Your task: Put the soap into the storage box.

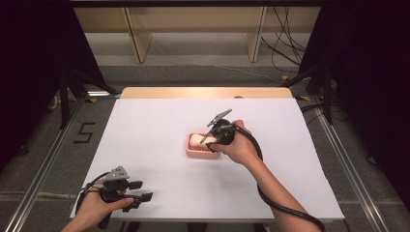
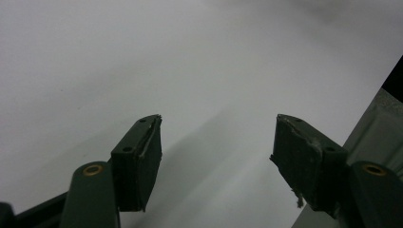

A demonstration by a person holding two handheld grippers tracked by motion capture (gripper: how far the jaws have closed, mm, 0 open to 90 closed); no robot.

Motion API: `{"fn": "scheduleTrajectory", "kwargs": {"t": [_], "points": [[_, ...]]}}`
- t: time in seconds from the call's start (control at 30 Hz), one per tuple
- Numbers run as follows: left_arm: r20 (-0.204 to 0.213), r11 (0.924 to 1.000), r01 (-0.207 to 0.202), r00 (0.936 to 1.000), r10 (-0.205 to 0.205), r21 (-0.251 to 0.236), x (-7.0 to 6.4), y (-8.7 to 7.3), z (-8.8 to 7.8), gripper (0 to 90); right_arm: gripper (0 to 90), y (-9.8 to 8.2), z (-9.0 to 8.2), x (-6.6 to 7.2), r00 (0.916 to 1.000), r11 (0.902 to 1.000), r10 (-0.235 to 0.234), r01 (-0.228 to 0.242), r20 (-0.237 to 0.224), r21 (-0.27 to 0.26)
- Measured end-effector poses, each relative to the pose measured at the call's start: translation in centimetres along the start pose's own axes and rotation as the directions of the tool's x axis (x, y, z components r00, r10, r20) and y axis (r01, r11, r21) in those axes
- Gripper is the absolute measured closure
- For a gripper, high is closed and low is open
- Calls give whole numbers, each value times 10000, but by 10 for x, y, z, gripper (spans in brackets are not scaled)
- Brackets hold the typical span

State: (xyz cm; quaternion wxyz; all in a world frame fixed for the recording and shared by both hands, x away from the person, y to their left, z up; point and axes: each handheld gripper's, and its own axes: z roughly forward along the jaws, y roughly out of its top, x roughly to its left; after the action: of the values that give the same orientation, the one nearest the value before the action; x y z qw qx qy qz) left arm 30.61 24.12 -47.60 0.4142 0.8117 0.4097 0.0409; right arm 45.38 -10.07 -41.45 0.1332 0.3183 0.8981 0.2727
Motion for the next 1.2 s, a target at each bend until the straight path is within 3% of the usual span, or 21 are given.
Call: {"fn": "scheduleTrajectory", "kwargs": {"t": [0.07, 0.13, 0.17, 0.2, 0.3, 0.4, 0.43, 0.63, 0.73, 0.77, 0.97, 1.07, 1.1, 1.17, 1.2], "points": [[-9, 10000, -1, 10000, 1, 1, 0, 0, 0, 332, 462, -6, -5, -1, 9998, 9998, 168, -168, 95, -77], [-37, 10000, -29, 10000, 29, 49, 0, 0, 0, 332, 460, -16, -12, -1, 9979, 9980, 640, -640, 66, -10], [0, 10000, 51, 10000, -51, -33, 0, 0, 1, 332, 460, -18, -13, -3, 9990, 9990, 435, -433, 141, -140], [-29, 9999, -73, 10000, 73, 99, 1, 0, 0, 333, 459, -22, -15, -2, 9979, 9979, 646, -645, 75, -38], [-24, 10000, 50, 10000, -50, -15, 0, 0, 0, 332, 457, -31, -19, -3, 9957, 9958, 911, -911, 154, -46], [-34, 10000, 28, 10000, -28, 45, 1, 0, 0, 332, 454, -39, -21, -5, 9961, 9962, 867, -866, 146, -71], [-28, 9998, 163, 9999, -163, 65, 1, -1, 0, 332, 452, -47, -24, -5, 9944, 9945, 1050, -1050, 109, -19], [-49, 10000, 98, 9999, -98, 6, 1, -1, 1, 332, 447, -67, -29, -8, 9902, 9903, 1385, -1386, 178, 20], [-204, 9998, -3, 9998, 7, 188, 3, -1, 0, 333, 443, -79, -32, -11, 9906, 9913, 1313, -1308, 388, -163], [-114, 9999, 119, 9999, -118, 54, 2, -1, 0, 332, 443, -87, -35, -11, 9875, 9880, 1541, -1537, 346, -133], [-154, 9996, 262, 9995, -261, 61, 2, -1, 1, 333, 444, -106, -38, -11, 9866, 9869, 1596, -1585, 351, -317], [-178, 9998, 185, 9997, -184, 48, 2, -1, 1, 333, 448, -116, -41, -9, 9797, 9798, 1970, -1954, 364, -438], [-165, 9996, 272, 9995, -271, 71, 2, -2, 1, 333, 449, -120, -38, -8, 9780, 9768, 2025, -1981, 496, -819], [-129, 9998, 211, 9997, -211, 15, 2, -1, 1, 333, 449, -126, -39, -7, 9746, 9728, 2212, -2180, 342, -788], [-92, 9999, 173, 9998, -173, 9, 2, -1, 1, 333, 451, -130, -41, -8, 9776, 9774, 2078, -2061, 343, -482]]}}
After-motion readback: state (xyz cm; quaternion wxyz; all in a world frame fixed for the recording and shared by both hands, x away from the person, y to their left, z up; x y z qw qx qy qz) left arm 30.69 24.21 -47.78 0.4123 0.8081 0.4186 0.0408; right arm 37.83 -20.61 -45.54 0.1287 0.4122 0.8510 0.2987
